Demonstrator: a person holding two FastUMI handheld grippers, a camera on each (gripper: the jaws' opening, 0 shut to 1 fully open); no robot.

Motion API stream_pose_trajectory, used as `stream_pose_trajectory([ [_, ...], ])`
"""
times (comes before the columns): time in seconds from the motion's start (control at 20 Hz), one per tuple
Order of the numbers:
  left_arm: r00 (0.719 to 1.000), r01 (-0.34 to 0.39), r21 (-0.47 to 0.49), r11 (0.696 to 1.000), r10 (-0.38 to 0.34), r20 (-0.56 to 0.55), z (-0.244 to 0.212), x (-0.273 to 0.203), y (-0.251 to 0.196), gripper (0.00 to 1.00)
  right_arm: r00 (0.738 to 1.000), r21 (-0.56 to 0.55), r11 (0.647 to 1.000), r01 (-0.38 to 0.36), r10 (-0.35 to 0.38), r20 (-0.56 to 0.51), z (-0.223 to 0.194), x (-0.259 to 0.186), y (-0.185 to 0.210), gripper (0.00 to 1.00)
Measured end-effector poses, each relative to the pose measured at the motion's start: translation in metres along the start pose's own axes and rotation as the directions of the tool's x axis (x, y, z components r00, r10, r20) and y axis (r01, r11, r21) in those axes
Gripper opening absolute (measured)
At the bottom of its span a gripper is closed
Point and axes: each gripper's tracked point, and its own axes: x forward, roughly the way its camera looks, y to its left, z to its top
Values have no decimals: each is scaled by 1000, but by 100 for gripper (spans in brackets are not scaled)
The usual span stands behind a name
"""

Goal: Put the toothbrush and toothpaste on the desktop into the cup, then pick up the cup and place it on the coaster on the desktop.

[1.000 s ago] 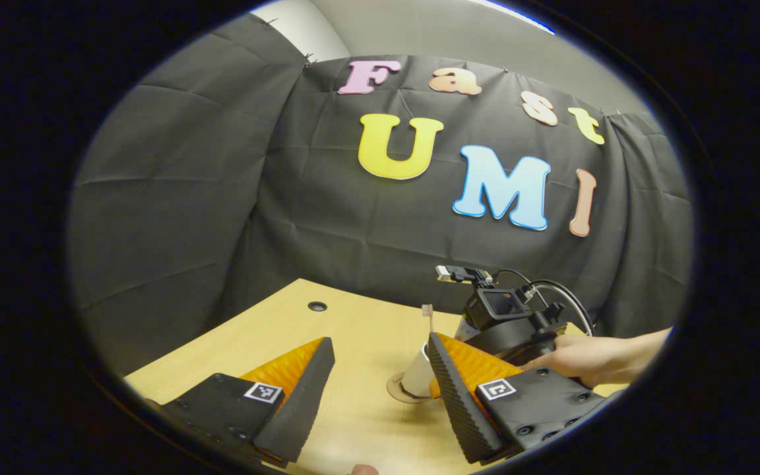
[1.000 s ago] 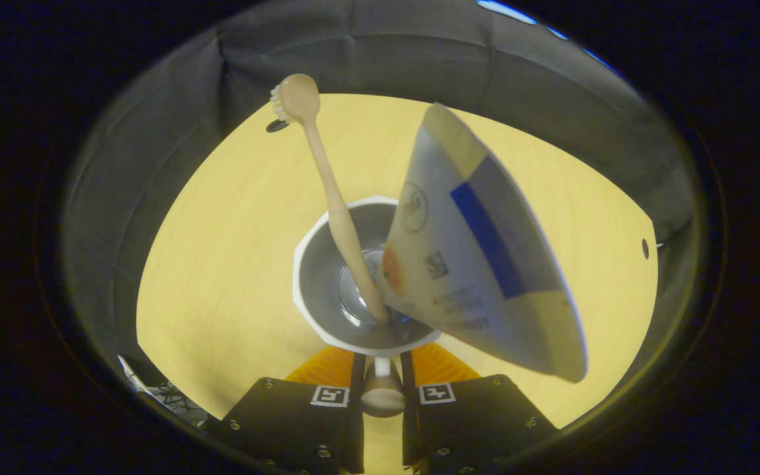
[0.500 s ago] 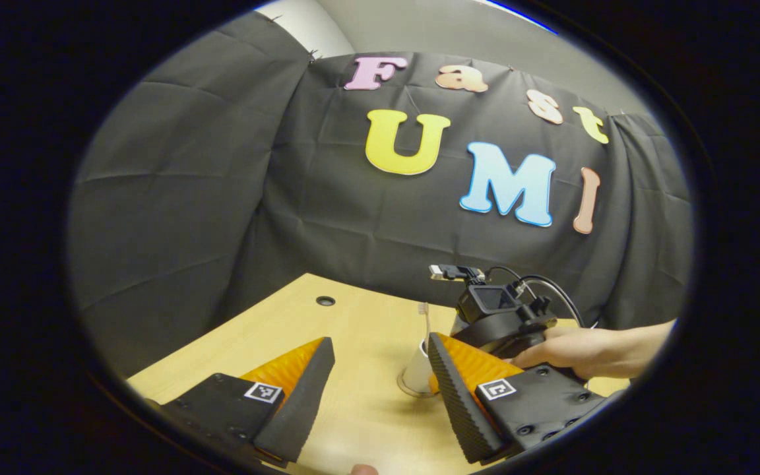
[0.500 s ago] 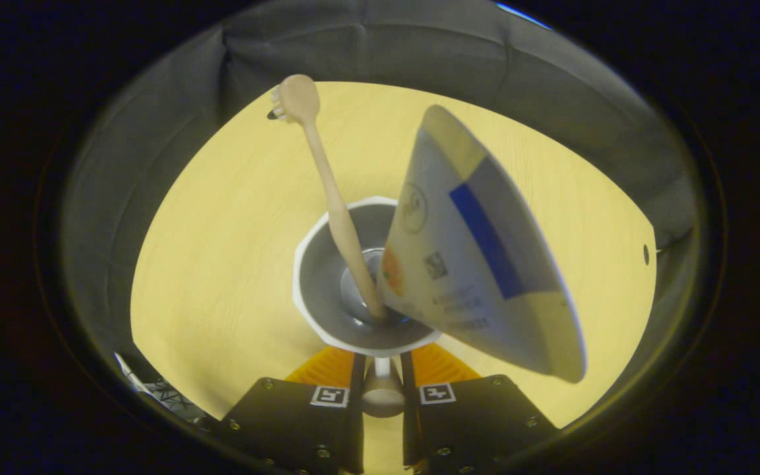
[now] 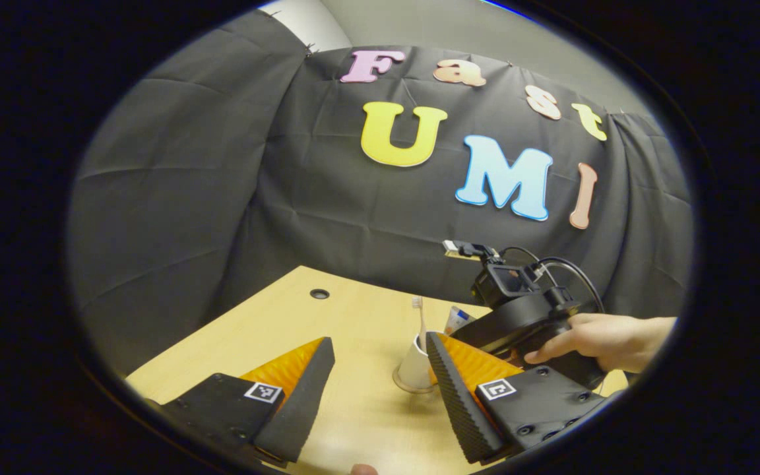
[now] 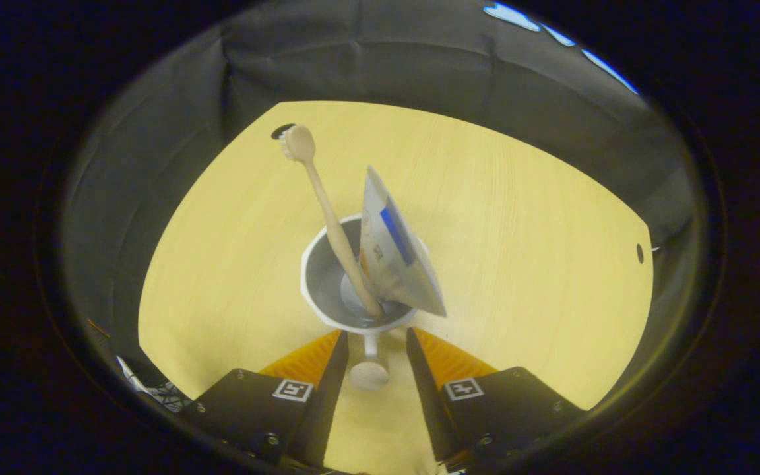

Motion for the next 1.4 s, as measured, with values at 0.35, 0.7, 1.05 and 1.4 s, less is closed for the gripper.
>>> stream_pose_trajectory([
  [0.35, 999, 38, 48, 998, -39, 12, 14, 13, -22, 92, 996, 73, 997, -35, 29, 90, -34, -37, -11, 88],
  [0.7, 996, 89, 50, 995, -89, 1, 20, 27, -64, 92, 970, 179, 983, 28, -70, 234, -49, -100, -65, 87],
  [1.05, 990, 131, 80, 988, -135, 47, 44, 23, -109, 92, 783, 230, 950, 211, -305, 542, -38, -189, -131, 87],
  [1.4, 983, 129, 90, 988, -139, 119, 69, -8, -131, 92, 485, 219, 929, 299, -346, 803, -16, -261, -130, 87],
])
